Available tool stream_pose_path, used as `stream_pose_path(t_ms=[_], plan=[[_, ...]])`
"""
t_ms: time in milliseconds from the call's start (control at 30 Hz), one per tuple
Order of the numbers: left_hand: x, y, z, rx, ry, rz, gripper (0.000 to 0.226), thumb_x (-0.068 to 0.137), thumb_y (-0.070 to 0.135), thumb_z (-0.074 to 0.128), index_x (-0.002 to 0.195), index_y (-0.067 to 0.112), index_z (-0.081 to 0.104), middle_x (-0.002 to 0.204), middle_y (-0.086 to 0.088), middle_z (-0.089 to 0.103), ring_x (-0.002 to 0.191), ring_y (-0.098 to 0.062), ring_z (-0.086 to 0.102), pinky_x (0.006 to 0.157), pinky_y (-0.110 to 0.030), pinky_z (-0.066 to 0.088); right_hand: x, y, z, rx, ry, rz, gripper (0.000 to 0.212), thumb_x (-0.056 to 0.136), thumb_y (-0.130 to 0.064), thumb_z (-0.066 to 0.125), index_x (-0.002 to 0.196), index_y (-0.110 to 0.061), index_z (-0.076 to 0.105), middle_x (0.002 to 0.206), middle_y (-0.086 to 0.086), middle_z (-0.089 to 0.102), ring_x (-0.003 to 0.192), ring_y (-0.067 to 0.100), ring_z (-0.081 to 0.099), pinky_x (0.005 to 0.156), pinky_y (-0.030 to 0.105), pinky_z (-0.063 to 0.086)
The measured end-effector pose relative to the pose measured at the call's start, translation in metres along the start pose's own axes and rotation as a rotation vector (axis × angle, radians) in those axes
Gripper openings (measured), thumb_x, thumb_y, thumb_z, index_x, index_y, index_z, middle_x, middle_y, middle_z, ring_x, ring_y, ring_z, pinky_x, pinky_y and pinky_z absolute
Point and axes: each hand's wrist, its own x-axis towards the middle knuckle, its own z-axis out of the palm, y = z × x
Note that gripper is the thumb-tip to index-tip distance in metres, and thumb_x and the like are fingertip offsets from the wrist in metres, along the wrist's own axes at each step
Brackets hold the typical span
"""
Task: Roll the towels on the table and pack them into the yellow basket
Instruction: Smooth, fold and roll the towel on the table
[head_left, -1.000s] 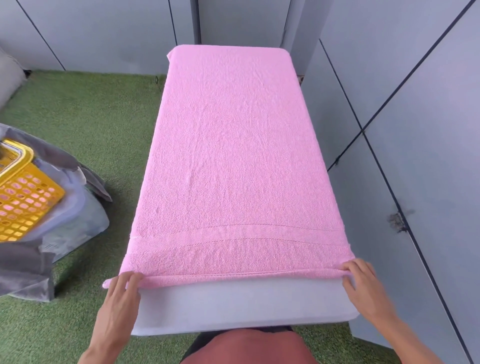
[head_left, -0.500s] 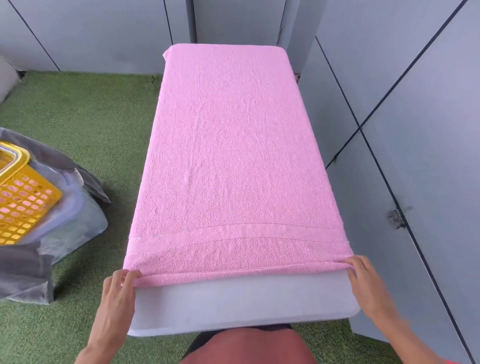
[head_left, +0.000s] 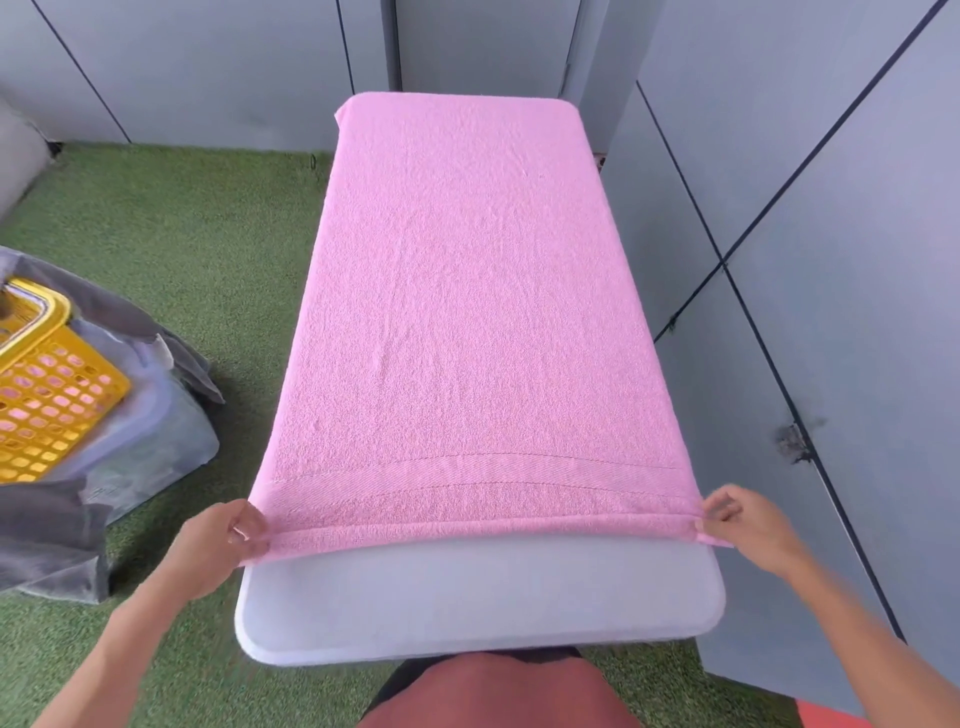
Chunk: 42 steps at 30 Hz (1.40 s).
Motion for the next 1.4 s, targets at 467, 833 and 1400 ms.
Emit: stream_pose_path(t_ms=[467,833,1400], plan=[[-0.046,-0.002,0.061,0.251,0.368,0.269,0.036,0.073,-0.008,0.071,0.099,0.01,0.053,0.106,-0.005,0.053,0.094,-0.026,0.051,0.066,-0.04,0.052,-0.03,0.009,0.051,-0.254,0.264,-0.24,0.026,0.077,-0.005,0.075,0.101,-0.009,0.066,0.104,-0.001,0.054,0.102,0.025,0.05,0.091,0.036,0.04],[-0.031,-0.018,0.027,0.135,0.171,0.191,0.029,0.082,-0.005,0.067,0.088,0.022,0.072,0.089,0.002,0.07,0.079,-0.021,0.065,0.066,-0.03,0.044,-0.025,0.028,0.024,-0.3,0.074,-0.242,0.028,0.083,0.01,0.06,0.098,-0.01,0.072,0.082,-0.008,0.061,0.081,0.02,0.06,0.072,0.017,0.038],[-0.048,-0.002,0.072,0.307,0.409,0.251,0.057,0.063,-0.024,0.059,0.111,0.005,0.053,0.112,-0.013,0.049,0.096,-0.031,0.047,0.076,-0.046,0.051,-0.046,0.004,0.067,-0.311,0.34,-0.173,0.039,0.079,0.007,0.064,0.116,-0.005,0.06,0.11,0.01,0.052,0.106,0.028,0.045,0.091,0.044,0.044]])
